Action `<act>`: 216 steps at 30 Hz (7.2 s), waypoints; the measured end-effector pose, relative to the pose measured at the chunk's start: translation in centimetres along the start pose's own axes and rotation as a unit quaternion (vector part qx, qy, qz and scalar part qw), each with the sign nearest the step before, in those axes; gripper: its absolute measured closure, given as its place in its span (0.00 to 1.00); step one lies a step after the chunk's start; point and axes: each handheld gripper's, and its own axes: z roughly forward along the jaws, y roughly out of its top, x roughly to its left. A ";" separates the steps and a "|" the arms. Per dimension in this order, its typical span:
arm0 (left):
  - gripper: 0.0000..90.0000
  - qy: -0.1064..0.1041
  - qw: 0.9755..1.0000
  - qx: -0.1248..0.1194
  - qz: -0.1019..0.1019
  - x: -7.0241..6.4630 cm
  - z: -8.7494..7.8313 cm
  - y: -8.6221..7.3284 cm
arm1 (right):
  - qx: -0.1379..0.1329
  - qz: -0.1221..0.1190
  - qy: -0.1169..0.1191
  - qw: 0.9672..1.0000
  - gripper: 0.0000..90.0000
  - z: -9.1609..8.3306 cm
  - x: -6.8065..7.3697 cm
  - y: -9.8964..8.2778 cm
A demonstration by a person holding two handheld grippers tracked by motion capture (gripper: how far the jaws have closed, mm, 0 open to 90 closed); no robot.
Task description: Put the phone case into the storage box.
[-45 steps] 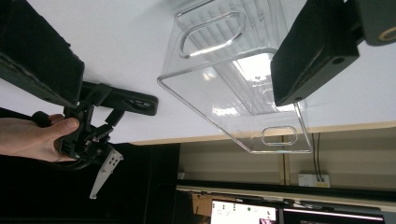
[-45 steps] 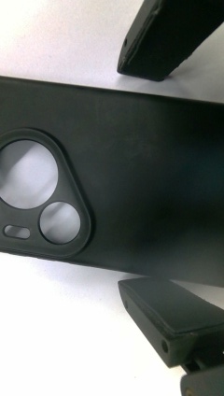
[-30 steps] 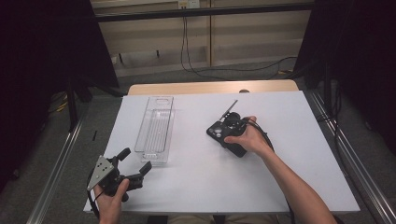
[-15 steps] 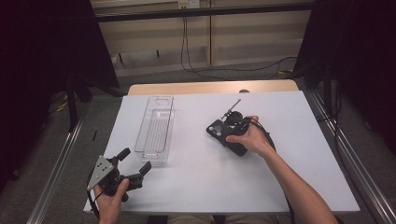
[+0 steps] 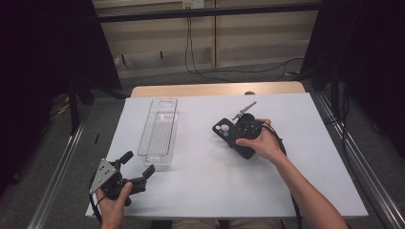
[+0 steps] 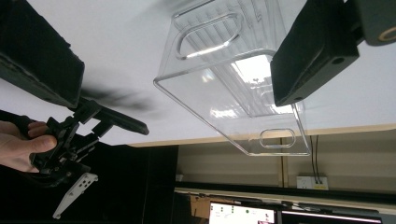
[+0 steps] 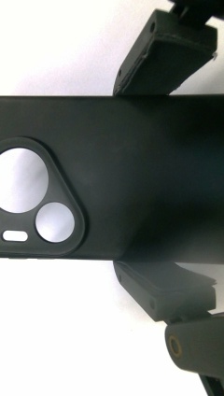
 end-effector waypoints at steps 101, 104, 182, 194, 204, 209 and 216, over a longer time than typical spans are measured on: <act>0.03 -0.046 0.999 -0.011 0.010 -1.8 0.6 0.7 | -0.344 -0.054 0.104 0.932 0.16 -5.8 4.4 -9.6; 0.02 -0.059 0.998 -0.009 0.012 -2.1 0.7 0.9 | -0.343 -0.057 0.111 0.931 0.16 -5.6 4.8 -9.8; 0.02 -0.379 0.924 0.038 0.034 -9.4 15.2 5.0 | -0.361 -0.105 0.206 0.903 0.15 -6.0 6.9 -9.6; 0.06 -0.412 0.910 0.027 0.021 -9.7 15.4 4.9 | -0.351 -0.115 0.232 0.900 0.15 -5.6 7.5 -9.4; 0.10 -0.440 0.897 0.025 0.034 -10.1 15.4 4.9 | -0.346 -0.119 0.259 0.894 0.15 -5.5 7.6 -9.3; 0.10 -0.441 0.896 0.023 0.037 -10.1 15.4 4.9 | -0.344 -0.121 0.257 0.895 0.15 -5.4 7.7 -9.3; 0.10 -0.447 0.894 0.021 0.033 -10.4 15.6 4.7 | -0.341 -0.125 0.262 0.894 0.15 -5.3 7.8 -9.3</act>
